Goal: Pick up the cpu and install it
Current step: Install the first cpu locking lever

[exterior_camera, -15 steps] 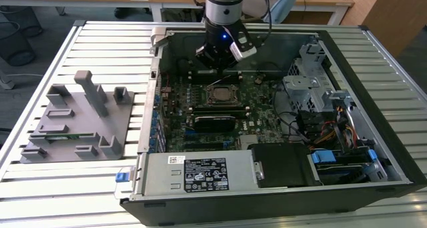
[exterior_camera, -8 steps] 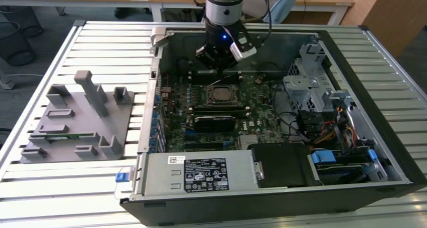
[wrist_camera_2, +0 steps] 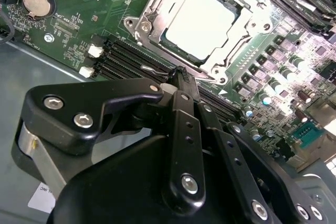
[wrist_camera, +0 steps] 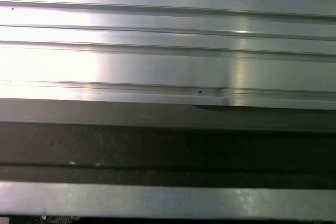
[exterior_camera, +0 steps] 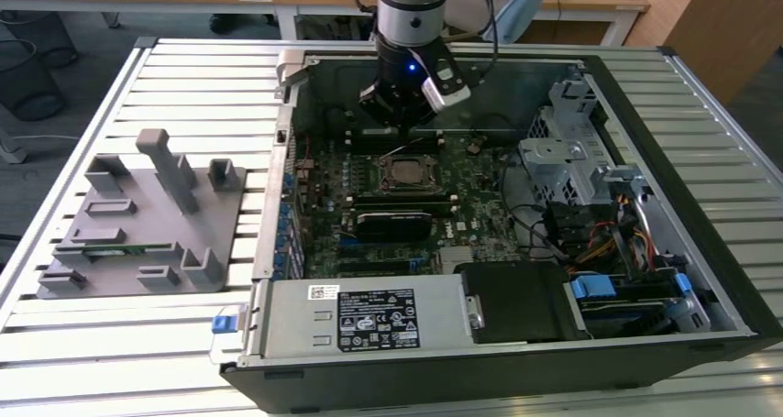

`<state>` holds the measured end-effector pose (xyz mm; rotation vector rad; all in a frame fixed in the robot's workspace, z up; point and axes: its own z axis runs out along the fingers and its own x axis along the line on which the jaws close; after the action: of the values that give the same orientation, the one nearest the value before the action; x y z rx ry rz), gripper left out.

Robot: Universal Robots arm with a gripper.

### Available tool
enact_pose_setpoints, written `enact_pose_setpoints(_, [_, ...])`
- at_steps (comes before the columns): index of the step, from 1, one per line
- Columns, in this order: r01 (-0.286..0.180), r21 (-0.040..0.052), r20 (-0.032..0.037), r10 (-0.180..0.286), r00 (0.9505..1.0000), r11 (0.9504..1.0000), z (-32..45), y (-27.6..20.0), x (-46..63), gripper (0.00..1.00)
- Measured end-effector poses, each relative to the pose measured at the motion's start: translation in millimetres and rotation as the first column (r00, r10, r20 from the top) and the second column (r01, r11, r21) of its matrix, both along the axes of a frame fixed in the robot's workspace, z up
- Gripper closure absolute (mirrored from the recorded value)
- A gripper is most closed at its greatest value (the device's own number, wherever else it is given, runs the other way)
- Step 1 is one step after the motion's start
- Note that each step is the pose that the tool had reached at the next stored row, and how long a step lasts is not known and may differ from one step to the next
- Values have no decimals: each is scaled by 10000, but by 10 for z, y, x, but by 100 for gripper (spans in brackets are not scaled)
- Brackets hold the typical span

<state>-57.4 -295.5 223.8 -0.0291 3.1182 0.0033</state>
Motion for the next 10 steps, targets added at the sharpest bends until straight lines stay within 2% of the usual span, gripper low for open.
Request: enact_pose_setpoints(10, [0,-26,1,0,10000,10000,-24,27,37,89])
